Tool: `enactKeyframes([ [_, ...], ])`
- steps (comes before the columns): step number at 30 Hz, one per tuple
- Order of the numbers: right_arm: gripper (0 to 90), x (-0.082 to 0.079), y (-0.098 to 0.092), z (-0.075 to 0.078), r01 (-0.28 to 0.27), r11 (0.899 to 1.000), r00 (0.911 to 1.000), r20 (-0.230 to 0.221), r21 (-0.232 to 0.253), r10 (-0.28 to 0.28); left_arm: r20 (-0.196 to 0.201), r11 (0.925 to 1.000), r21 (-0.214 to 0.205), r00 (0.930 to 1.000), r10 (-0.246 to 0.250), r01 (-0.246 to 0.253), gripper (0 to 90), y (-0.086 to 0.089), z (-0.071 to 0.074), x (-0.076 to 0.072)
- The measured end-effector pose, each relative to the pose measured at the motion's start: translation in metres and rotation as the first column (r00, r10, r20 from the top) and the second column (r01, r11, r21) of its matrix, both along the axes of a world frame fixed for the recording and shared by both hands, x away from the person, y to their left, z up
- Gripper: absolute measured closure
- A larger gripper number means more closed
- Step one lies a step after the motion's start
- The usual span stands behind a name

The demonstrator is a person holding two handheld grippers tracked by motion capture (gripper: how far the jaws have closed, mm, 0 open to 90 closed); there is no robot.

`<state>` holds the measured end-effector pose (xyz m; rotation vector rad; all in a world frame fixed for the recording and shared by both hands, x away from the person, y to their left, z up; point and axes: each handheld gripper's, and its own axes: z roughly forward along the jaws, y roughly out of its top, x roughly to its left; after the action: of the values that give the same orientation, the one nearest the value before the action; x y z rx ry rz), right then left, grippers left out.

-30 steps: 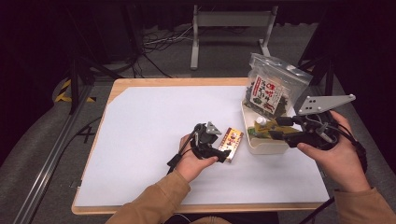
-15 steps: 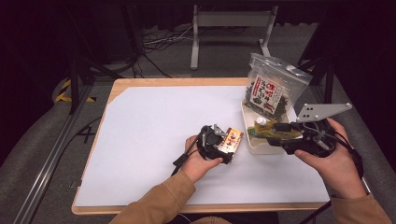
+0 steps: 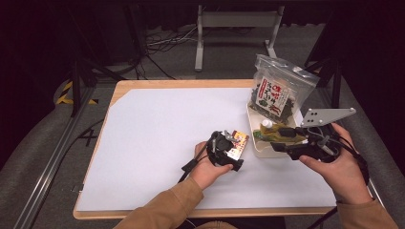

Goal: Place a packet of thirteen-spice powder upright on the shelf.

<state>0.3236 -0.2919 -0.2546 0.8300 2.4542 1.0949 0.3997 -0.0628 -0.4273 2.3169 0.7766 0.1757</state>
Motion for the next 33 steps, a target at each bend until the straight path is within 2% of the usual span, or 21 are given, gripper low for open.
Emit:
enactKeyframes([
  [2, 46.2, 0.000, 0.000, -0.001, 0.000, 1.000, 1.0000, -0.001, 0.000, 0.000, 0.008, 1.0000, 0.008, 1.0000, 0.004, -0.004, 12.8, -0.001, 0.000, 0.000],
  [7, 45.6, 0.000, 0.000, -0.004, -0.001, 1.000, 1.0000, -0.008, -0.002, 0.001, -0.008, 0.9989, 0.033, 0.9994, 0.035, -0.035, 13.0, -0.003, -0.009, 0.007],
  [9, 45.6, 0.001, -0.001, -0.006, 0.000, 1.000, 0.9999, -0.010, -0.002, 0.000, -0.032, 0.9986, 0.043, 0.9989, 0.033, -0.031, 12.0, -0.004, -0.013, 0.009],
  [12, 45.6, 0.002, -0.001, -0.007, 0.004, 1.000, 0.9999, -0.013, -0.001, -0.004, -0.023, 0.9979, 0.057, 0.9992, 0.031, -0.030, 12.0, -0.006, -0.012, 0.009],
  [13, 45.6, 0.002, -0.001, -0.008, 0.004, 1.000, 0.9999, -0.014, -0.001, -0.004, -0.010, 0.9978, 0.058, 0.9994, 0.034, -0.033, 12.9, -0.006, -0.012, 0.008],
  [17, 45.5, 0.002, 0.000, -0.009, 0.002, 1.000, 0.9998, -0.017, 0.000, -0.002, -0.012, 0.9977, 0.056, 0.9992, 0.039, -0.038, 23.1, -0.004, -0.010, 0.007],
  [18, 45.6, 0.002, 0.001, -0.009, 0.001, 1.000, 0.9998, -0.018, -0.001, -0.001, -0.022, 0.9974, 0.057, 0.9988, 0.045, -0.043, 23.7, -0.003, -0.010, 0.007],
  [20, 45.6, 0.002, 0.001, -0.010, -0.001, 1.000, 0.9998, -0.019, -0.002, 0.001, -0.015, 0.9965, 0.063, 0.9983, 0.056, -0.055, 25.6, -0.002, -0.009, 0.007],
  [23, 45.6, 0.003, 0.002, -0.010, 0.000, 1.000, 0.9998, -0.020, -0.001, 0.000, -0.014, 0.9953, 0.069, 0.9975, 0.069, -0.068, 29.4, 0.004, -0.008, 0.009],
  [26, 45.6, 0.003, 0.001, -0.010, -0.001, 1.000, 0.9998, -0.021, 0.000, 0.001, -0.019, 0.9961, 0.049, 0.9971, 0.074, -0.073, 31.8, 0.013, -0.008, 0.012],
  [33, 45.6, 0.007, 0.003, -0.011, -0.010, 1.000, 0.9996, -0.026, 0.004, 0.010, 0.021, 0.9962, 0.034, 0.9966, 0.080, -0.081, 32.1, 0.031, 0.002, 0.003],
])
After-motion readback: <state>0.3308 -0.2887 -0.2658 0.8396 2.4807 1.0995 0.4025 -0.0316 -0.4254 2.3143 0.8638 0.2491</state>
